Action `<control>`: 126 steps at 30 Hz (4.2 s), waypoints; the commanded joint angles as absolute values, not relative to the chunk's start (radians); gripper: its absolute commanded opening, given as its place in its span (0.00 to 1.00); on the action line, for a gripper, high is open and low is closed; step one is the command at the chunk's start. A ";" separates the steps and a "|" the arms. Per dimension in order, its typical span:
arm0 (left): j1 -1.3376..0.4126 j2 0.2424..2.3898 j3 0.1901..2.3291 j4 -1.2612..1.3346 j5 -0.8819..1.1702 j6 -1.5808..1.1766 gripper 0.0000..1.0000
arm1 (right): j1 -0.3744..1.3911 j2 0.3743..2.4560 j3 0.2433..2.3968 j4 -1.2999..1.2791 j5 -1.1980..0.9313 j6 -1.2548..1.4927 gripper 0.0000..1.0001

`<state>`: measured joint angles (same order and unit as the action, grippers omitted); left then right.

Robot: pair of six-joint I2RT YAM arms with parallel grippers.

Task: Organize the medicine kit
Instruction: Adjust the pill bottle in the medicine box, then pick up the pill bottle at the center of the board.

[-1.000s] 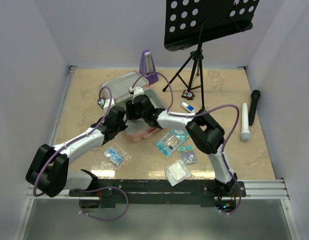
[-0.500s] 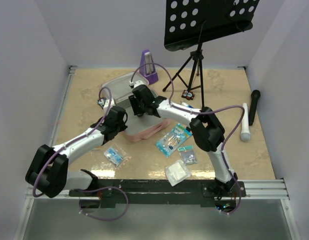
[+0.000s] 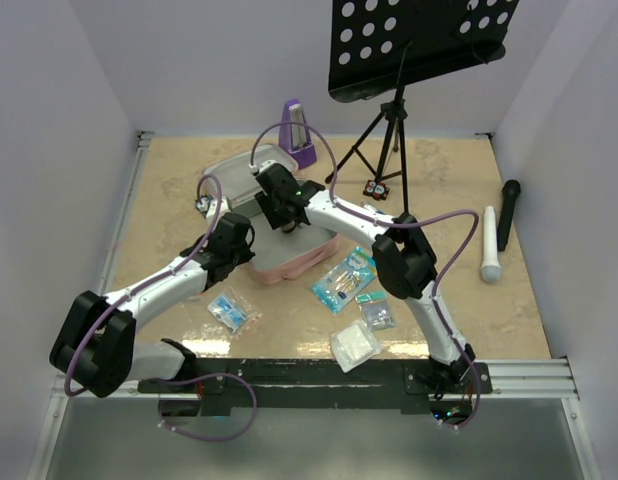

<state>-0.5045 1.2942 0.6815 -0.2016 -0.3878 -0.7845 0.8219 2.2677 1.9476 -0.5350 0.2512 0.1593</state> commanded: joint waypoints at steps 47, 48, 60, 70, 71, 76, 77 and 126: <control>-0.520 1.269 0.644 -0.164 -0.262 -0.818 0.00 | 0.882 2.167 1.767 -0.247 0.285 0.311 0.18; -0.520 1.269 0.644 -0.163 -0.259 -0.819 0.00 | 0.882 2.175 1.772 -0.250 0.296 0.316 0.17; -0.520 1.256 0.640 -0.158 -0.242 -0.836 0.00 | 0.808 2.209 1.729 -0.239 0.282 0.403 0.17; -0.520 1.252 0.604 -0.133 -0.219 -0.868 0.00 | 0.772 2.180 1.681 -0.202 0.238 0.468 0.17; -0.520 1.249 0.601 -0.132 -0.221 -0.870 0.00 | 0.773 2.175 1.680 -0.202 0.230 0.465 0.18; -0.520 1.233 0.610 -0.147 -0.245 -0.870 0.00 | 0.775 2.125 1.649 -0.175 0.209 0.439 0.29; -0.520 1.233 0.617 -0.152 -0.250 -0.870 0.00 | 0.775 2.114 1.648 -0.175 0.204 0.431 0.32; -0.508 1.058 0.661 -0.222 -0.279 -0.809 0.48 | 0.581 1.600 1.109 -0.141 0.546 0.476 0.83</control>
<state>-0.5117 1.0836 0.6617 -0.2497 -0.3222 -0.8188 0.5819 1.5711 1.0943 -0.2050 0.5335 0.4618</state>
